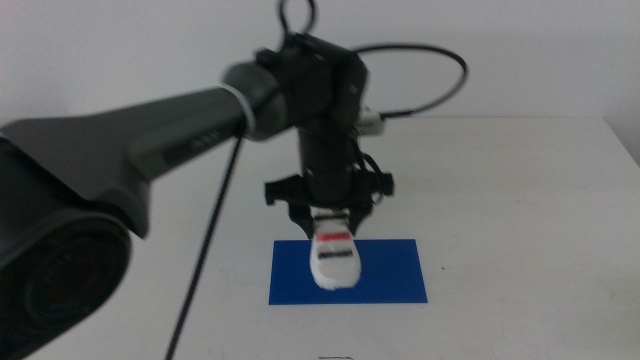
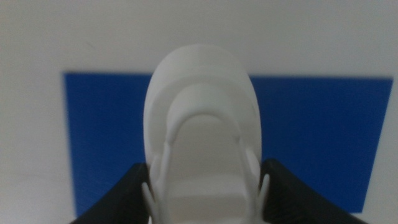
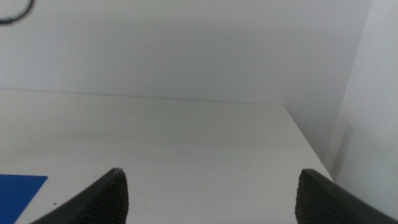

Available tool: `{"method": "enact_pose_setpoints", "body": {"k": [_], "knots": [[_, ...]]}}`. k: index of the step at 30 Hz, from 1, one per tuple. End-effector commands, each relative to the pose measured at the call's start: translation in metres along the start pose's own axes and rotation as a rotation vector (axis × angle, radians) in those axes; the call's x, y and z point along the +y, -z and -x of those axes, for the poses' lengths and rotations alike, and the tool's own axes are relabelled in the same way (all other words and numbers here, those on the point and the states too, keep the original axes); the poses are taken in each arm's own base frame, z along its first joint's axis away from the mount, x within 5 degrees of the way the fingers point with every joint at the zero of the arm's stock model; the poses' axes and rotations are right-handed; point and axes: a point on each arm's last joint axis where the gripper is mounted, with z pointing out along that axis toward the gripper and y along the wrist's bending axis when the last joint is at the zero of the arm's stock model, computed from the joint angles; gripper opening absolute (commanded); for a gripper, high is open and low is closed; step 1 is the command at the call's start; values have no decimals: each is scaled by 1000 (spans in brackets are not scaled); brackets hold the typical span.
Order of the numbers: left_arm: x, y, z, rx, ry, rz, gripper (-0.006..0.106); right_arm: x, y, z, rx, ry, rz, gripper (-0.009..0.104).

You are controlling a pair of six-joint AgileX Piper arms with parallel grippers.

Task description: Use one arm to grab the shoe from the table and place it on the mat.

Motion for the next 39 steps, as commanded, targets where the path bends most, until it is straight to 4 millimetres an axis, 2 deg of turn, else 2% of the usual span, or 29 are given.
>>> {"method": "enact_pose_setpoints", "body": {"k": [1,4,6,12,17,20,28,39], "knots": [[-6,30,-7,-40,4,-17,-1,-1,3,14,-113,14,-8,94],[-11,27,-8,-51,-20,-27,-1,-1,3,14,-113,14,-8,94],[-13,27,-7,-66,-115,-36,-1,-1,3,14,-113,14,-8,94],[-14,27,-6,-88,-664,-29,-1,-1,3,14,-113,14,-8,94],[-17,27,-12,-59,-1258,-68,-1,-1,3,14,-113,14,-8,94],[-17,27,-18,-22,-1432,-113,-1,-1,3,14,-113,14,-8,94],[-22,25,-18,-57,-1465,-156,-1,-1,3,14,-113,14,-8,94],[-27,-8,-14,-23,-1552,-171,-1,-1,3,14,-113,14,-8,94]]}}
